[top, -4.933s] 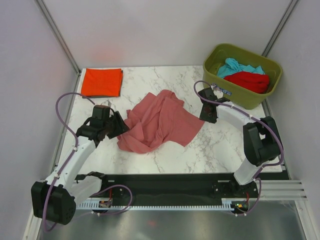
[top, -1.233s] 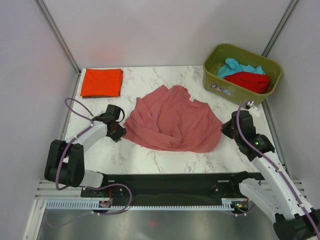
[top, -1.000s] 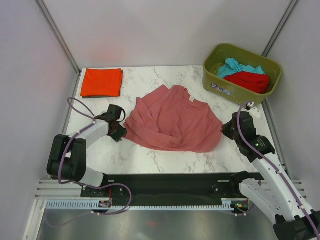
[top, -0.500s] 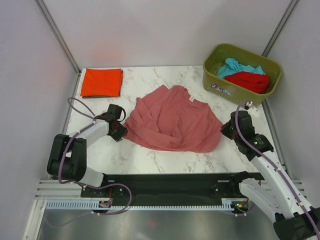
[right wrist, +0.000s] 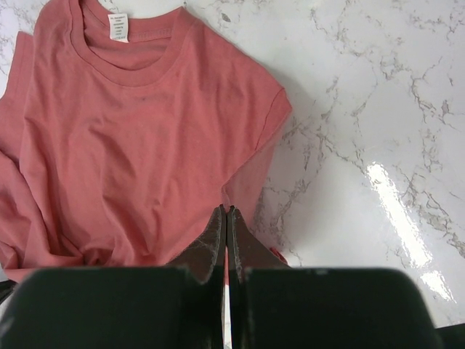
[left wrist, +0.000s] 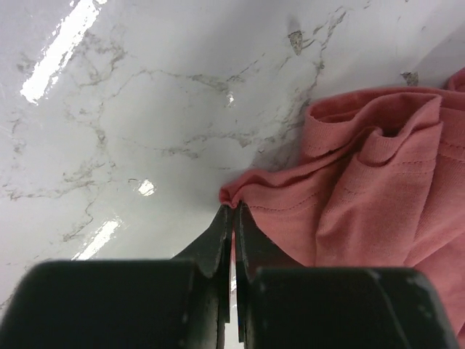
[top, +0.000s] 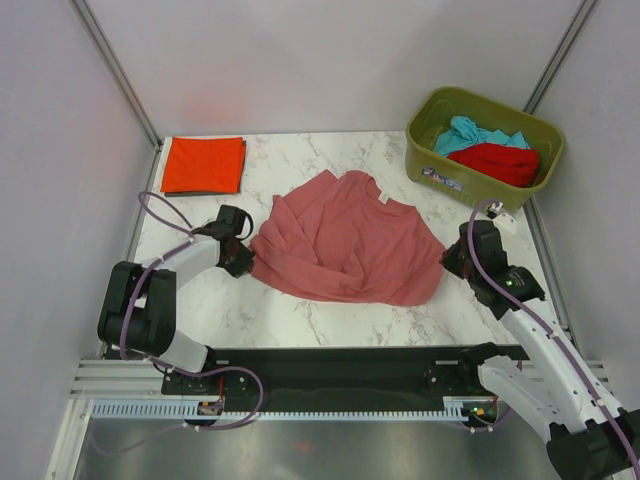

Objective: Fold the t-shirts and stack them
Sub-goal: Flatten the tshirt out

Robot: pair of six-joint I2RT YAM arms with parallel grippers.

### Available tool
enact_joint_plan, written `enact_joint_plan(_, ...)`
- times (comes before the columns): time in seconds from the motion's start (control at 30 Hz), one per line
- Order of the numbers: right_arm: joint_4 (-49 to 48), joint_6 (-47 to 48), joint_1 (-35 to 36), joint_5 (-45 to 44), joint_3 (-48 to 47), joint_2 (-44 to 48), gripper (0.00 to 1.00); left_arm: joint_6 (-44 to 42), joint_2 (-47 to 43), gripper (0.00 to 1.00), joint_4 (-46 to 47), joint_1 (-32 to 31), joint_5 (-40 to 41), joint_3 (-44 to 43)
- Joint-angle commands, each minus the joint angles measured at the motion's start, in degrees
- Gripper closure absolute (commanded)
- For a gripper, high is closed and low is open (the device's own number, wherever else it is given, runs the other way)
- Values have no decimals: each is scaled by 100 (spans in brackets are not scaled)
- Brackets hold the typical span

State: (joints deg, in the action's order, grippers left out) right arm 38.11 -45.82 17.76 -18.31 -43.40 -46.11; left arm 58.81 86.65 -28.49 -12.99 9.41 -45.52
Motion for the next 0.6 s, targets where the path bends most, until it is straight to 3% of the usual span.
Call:
enact_joint_plan(0.0, -58, 29, -18, -147, -239, -74, 100, -88, -322, 98, 230, -28, 79, -106)
enact_joint_plan(0.1, 231, 161, -18, -419, -765, -179, 100, -334, -867, 98, 204, -19, 114, -352)
enact_joint_plan(0.27, 898, 442, -18, -1033, -2644, -451, 100, -571, -2467, 98, -129, -19, 298, -1379)
enact_joint_plan(0.4, 1295, 495, -9, -1333, -4148, -557, 100, -704, -2934, 98, -946, -19, 544, -3281)
enact_joint_plan(0.57, 1515, 276, -18, -1369, -5589, -155, 100, -660, -3487, 98, -1545, -19, 317, -4710)
